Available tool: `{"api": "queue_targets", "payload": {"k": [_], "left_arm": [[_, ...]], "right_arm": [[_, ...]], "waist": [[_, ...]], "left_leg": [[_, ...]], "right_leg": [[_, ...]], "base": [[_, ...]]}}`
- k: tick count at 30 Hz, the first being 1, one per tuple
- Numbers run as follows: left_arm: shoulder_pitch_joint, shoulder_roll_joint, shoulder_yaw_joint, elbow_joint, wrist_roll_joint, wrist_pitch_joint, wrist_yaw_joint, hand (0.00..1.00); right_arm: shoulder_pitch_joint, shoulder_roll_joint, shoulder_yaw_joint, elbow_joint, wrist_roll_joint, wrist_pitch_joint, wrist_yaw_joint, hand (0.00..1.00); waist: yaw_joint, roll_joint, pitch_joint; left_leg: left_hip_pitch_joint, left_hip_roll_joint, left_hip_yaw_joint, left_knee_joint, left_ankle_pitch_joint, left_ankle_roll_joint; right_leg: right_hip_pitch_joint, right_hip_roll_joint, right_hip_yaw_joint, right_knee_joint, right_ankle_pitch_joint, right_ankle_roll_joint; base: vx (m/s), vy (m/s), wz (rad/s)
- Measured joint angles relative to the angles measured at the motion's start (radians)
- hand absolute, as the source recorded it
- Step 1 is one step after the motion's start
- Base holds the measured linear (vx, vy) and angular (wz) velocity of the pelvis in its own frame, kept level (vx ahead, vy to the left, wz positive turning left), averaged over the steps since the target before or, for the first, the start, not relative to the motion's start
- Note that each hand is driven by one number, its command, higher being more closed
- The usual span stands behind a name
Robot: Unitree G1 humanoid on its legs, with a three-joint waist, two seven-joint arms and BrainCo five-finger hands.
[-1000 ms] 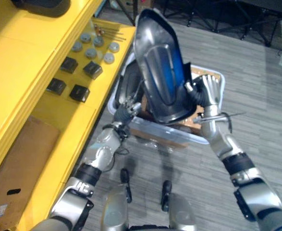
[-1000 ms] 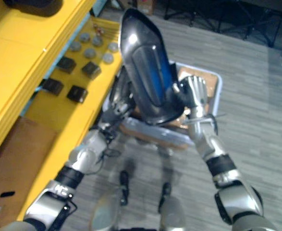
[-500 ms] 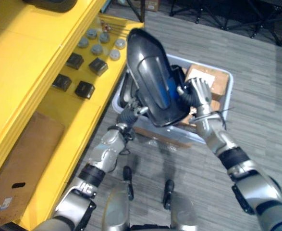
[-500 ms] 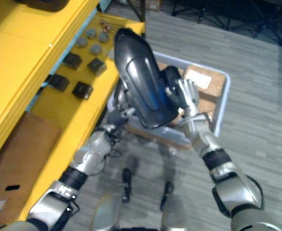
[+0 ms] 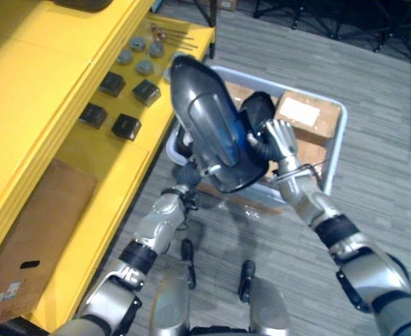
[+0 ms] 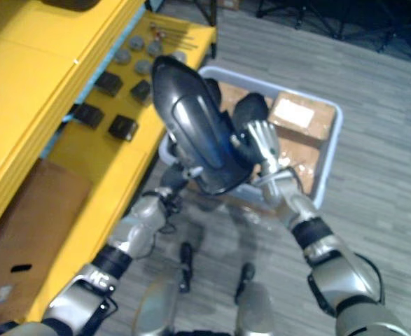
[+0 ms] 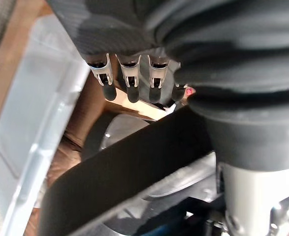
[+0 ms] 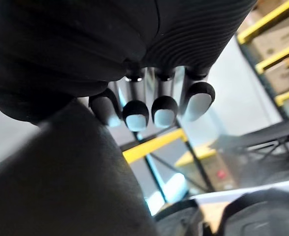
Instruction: Walk over and take plastic housings, then place them on the shelf
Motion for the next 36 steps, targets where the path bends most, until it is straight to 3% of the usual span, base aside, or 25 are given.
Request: {"api": "queue_targets", "payload": {"k": [3, 4, 8, 11, 13, 19, 28, 32, 36], "left_arm": [[0.008, 0.001, -0.002, 0.014, 0.000, -0.016, 0.008, 0.00], [0.015, 0.000, -0.002, 0.015, 0.001, -0.025, 0.013, 1.00], [0.039, -0.001, -0.004, 0.015, 0.005, -0.051, 0.047, 1.00], [0.052, -0.002, -0.005, 0.015, 0.005, -0.093, 0.059, 1.00], [0.063, -0.004, -0.006, 0.015, 0.000, -0.146, 0.073, 1.00], [0.080, -0.005, -0.016, 0.015, -0.004, -0.227, 0.091, 1.00], [0.116, 0.000, -0.042, -0.042, -0.039, -0.234, 0.124, 1.00], [0.125, 0.001, -0.063, -0.056, -0.039, -0.235, 0.125, 1.00], [0.157, 0.002, -0.070, -0.080, -0.037, -0.235, 0.125, 1.00]], "right_arm": [[0.029, 0.010, 0.009, 0.000, -0.015, 0.000, -0.013, 1.00], [0.034, 0.011, 0.021, 0.000, -0.016, 0.000, -0.020, 1.00], [0.073, 0.039, 0.029, 0.000, -0.016, 0.000, -0.043, 1.00], [0.093, 0.052, 0.031, 0.000, -0.015, 0.000, -0.061, 1.00], [0.103, 0.057, 0.042, -0.005, -0.006, 0.000, -0.088, 1.00], [0.150, 0.100, 0.042, -0.048, 0.021, -0.005, -0.156, 1.00], [0.235, 0.138, 0.025, -0.128, 0.062, -0.007, -0.201, 1.00], [0.280, 0.154, 0.014, -0.151, 0.062, -0.045, -0.246, 1.00], [0.318, 0.157, 0.012, -0.167, 0.053, -0.072, -0.268, 1.00]], "waist": [[0.008, 0.000, 0.000], [0.008, 0.000, 0.000], [0.010, 0.000, 0.000], [0.011, 0.000, 0.000], [0.012, 0.000, 0.000], [0.011, -0.002, 0.000], [0.007, -0.023, 0.004], [0.003, -0.048, 0.000], [-0.012, -0.050, 0.000]], "left_leg": [[0.000, 0.001, -0.003, -0.002, 0.000, -0.001], [0.000, 0.001, -0.003, -0.002, 0.000, -0.001], [-0.001, -0.001, -0.005, -0.004, 0.000, -0.001], [-0.002, -0.001, -0.008, -0.004, 0.001, -0.001], [-0.002, -0.001, -0.008, -0.005, 0.001, -0.001], [-0.001, 0.000, -0.007, -0.008, 0.002, -0.002], [0.023, 0.002, 0.011, -0.021, 0.002, -0.004], [0.039, 0.000, 0.020, -0.035, 0.004, -0.006], [0.051, -0.002, 0.021, -0.037, 0.004, -0.006]], "right_leg": [[0.000, 0.001, -0.004, 0.002, -0.003, -0.002], [0.000, 0.001, -0.004, 0.002, -0.004, -0.002], [0.000, 0.000, -0.006, 0.002, -0.006, -0.001], [0.000, 0.000, -0.008, 0.002, -0.006, -0.001], [0.001, 0.001, -0.008, 0.002, -0.006, -0.001], [0.001, 0.002, -0.007, 0.001, -0.006, -0.001], [0.012, 0.004, 0.011, -0.010, -0.002, 0.000], [0.020, 0.006, 0.017, -0.021, 0.000, 0.000], [0.038, 0.006, 0.016, -0.038, 0.006, 0.002]], "base": [[0.00, -0.004, 0.01], [0.00, 0.000, 0.00], [0.00, 0.000, 0.00], [0.00, 0.000, 0.00], [0.00, 0.000, 0.00], [0.00, 0.000, 0.00], [0.00, 0.000, -0.06], [0.01, 0.002, -0.06], [0.00, 0.000, 0.00]]}}
